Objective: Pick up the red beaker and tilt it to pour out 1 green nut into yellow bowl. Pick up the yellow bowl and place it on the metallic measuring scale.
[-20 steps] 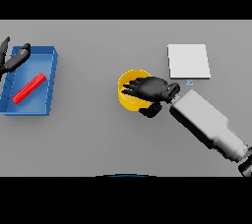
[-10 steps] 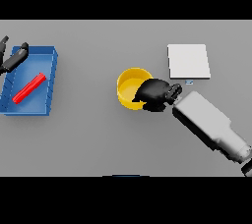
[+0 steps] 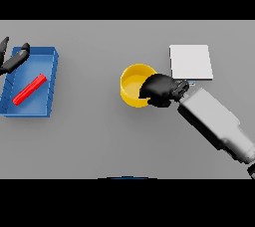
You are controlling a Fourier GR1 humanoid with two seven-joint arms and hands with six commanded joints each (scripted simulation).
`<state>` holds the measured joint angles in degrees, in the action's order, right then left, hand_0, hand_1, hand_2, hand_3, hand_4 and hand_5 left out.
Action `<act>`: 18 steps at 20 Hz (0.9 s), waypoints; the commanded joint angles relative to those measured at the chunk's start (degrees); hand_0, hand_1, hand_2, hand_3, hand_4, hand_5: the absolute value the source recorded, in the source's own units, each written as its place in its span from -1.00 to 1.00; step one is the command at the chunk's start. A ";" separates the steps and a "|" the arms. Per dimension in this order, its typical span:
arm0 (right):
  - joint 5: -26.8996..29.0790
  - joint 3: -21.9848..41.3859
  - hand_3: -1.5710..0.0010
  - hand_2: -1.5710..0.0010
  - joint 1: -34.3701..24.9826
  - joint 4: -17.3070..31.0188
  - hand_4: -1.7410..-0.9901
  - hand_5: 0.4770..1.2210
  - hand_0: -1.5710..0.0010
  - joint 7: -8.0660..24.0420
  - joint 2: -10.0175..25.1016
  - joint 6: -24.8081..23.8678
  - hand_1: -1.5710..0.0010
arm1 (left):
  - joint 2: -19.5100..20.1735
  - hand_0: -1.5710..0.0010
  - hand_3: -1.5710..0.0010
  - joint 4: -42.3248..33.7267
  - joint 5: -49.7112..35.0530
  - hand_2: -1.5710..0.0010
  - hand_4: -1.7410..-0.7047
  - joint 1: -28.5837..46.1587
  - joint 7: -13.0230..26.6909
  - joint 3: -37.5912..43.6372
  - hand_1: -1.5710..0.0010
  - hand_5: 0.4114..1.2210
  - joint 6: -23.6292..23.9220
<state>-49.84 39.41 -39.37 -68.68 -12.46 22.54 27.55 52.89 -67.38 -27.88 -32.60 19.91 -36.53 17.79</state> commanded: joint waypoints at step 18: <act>2.62 -10.34 -0.47 -0.96 -0.52 -7.01 -1.00 1.00 -1.00 6.44 8.21 -0.05 -1.00 | 1.30 1.00 1.00 -2.48 0.02 1.00 0.95 1.00 0.85 -0.06 1.00 -0.24 1.04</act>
<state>-47.28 29.07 -39.88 -75.66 -5.81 30.76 27.49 54.21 -69.86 -27.86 -31.61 20.74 -36.59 18.84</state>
